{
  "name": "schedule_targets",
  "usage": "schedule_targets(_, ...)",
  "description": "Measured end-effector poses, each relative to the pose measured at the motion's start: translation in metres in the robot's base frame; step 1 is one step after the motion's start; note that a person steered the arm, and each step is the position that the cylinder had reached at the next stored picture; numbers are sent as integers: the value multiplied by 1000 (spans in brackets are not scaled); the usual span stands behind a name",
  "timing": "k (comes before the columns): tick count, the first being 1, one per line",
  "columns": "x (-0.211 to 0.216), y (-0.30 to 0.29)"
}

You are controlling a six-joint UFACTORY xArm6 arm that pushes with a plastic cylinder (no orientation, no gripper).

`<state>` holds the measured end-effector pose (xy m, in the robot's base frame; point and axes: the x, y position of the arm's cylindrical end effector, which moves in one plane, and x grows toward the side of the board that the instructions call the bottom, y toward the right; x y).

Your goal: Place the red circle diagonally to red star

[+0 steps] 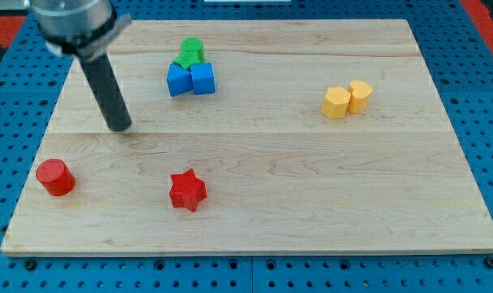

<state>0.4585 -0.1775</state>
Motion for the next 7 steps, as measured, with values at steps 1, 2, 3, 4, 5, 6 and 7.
schedule_targets(1, 55, -9)
schedule_targets(2, 105, -46)
schedule_targets(3, 103, -99)
schedule_targets(4, 70, -93)
schedule_targets(5, 43, -90)
schedule_targets(6, 42, -55)
schedule_targets(7, 55, -49)
